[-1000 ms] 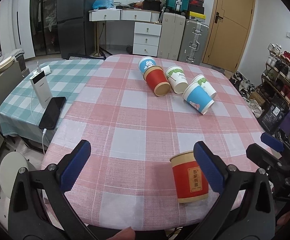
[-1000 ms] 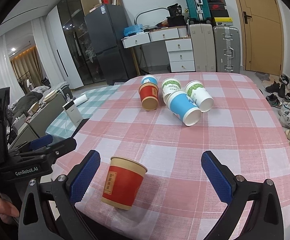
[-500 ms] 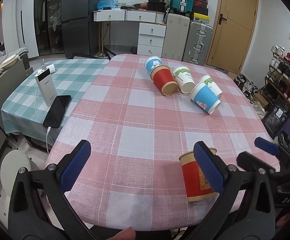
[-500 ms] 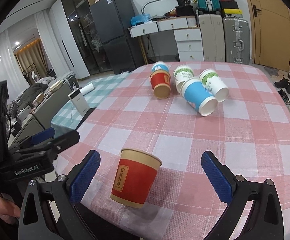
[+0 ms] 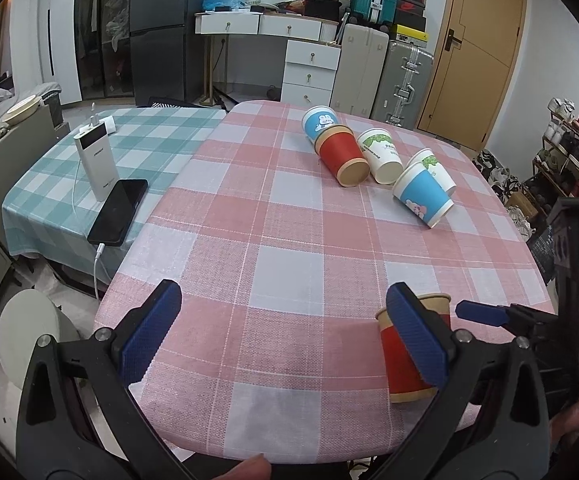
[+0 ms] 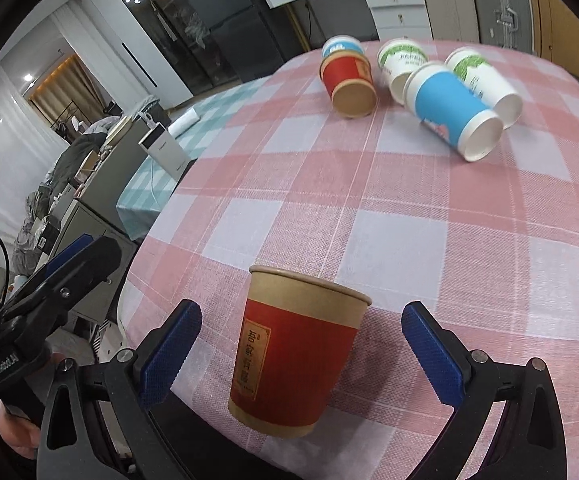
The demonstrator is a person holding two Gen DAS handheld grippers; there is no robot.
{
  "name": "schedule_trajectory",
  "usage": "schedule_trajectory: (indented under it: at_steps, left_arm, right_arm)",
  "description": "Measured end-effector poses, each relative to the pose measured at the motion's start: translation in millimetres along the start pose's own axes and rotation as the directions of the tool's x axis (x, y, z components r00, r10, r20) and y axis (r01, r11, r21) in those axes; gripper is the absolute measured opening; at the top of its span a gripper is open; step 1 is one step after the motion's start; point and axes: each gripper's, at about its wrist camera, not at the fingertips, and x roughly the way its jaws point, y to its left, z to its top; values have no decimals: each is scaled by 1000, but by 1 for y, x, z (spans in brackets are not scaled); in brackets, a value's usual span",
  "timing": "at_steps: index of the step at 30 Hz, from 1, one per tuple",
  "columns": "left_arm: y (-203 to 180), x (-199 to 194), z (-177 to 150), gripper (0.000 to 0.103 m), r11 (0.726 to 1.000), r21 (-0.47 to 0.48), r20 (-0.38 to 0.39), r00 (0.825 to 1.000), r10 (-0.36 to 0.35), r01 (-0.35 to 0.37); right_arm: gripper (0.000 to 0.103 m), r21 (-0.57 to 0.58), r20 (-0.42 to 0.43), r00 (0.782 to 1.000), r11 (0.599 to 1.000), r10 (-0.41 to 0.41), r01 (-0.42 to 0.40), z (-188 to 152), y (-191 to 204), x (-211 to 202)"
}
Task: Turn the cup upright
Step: 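Move the right gripper around the red cup and close on it, then lift the red cup with the right gripper and rotate its opening upward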
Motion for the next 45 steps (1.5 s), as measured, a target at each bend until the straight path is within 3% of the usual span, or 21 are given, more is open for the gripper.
schedule_trajectory:
  at_steps: [8,10,12,16,21,35,41,45]
  left_arm:
    - [12,9,0,102,1000,-25,-18,1000,7,-8]
    - [14,11,-1,102,1000,-30,-22,1000,7,-7]
    - [14,12,-1,102,999,-32,-24,1000,7,-8]
    - [15,14,-1,102,999,-33,-28,1000,8,-9]
    - [16,16,-2,102,999,-33,-32,999,8,-9]
    - [11,16,-4,102,1000,-19,-34,999,8,-9]
    - [5,17,-5,102,1000,-11,-41,999,9,-9]
    - [3,17,-5,102,1000,-11,-46,999,5,-5]
  right_arm:
    - [102,45,-69,997,999,22,-19,11,-5,23]
    - [99,57,-88,996,998,27,-22,13,-7,28]
    - [86,67,-104,994,997,32,-25,14,-8,32]
    - [75,82,-127,991,996,41,-31,13,-10,38]
    - [71,97,-115,992,994,56,-45,13,-13,38]
    - [71,107,-4,1000,994,14,-13,24,-27,13]
    - [71,69,74,994,995,-77,72,34,-31,5]
    - [71,47,172,973,988,-154,148,40,-33,1]
